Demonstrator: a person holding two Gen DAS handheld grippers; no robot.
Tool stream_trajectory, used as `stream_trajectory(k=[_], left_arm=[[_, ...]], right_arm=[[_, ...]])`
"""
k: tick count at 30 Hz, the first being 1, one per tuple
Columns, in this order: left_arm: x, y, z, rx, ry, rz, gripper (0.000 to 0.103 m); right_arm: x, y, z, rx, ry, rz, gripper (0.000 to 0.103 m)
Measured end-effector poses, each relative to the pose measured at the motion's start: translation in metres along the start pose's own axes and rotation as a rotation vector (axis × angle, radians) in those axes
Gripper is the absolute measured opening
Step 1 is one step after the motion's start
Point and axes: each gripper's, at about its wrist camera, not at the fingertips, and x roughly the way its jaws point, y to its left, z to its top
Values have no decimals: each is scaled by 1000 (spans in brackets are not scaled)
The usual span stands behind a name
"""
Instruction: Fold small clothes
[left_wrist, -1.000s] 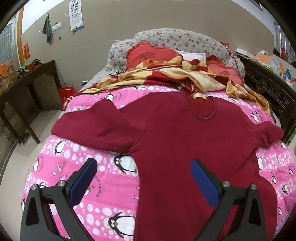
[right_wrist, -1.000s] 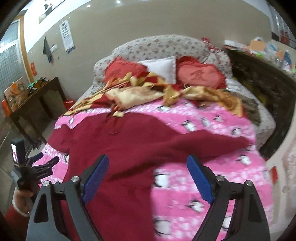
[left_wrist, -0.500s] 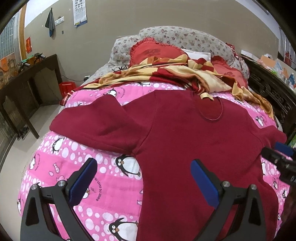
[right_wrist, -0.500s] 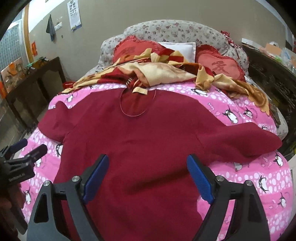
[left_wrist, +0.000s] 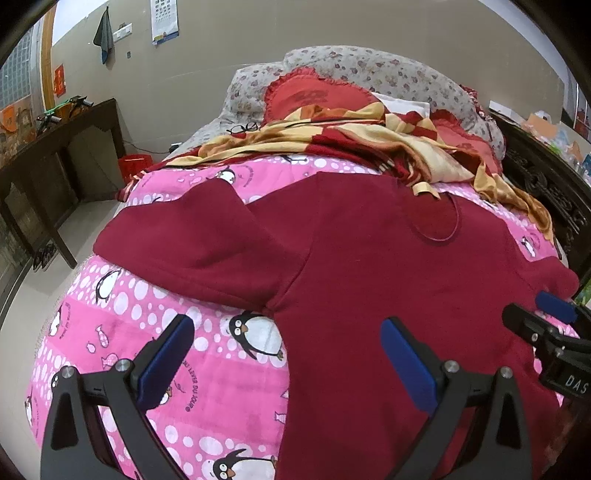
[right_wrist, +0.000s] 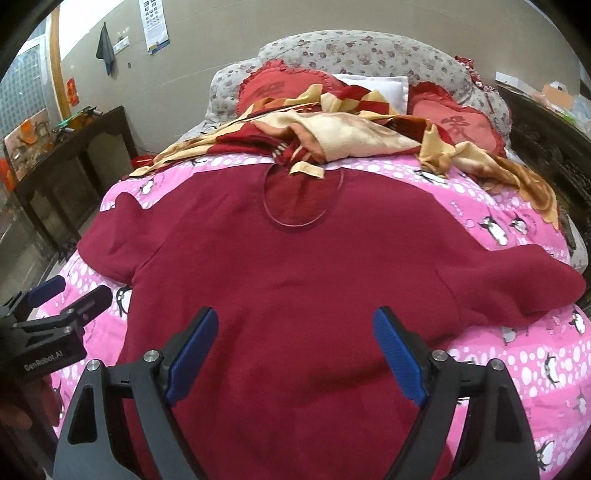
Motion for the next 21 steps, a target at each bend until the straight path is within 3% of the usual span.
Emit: stream_trajectory(k=[21], left_arm=[[16, -6, 5, -17, 18, -19, 103]], right_arm=[[20, -14, -3, 55, 51, -68, 103]])
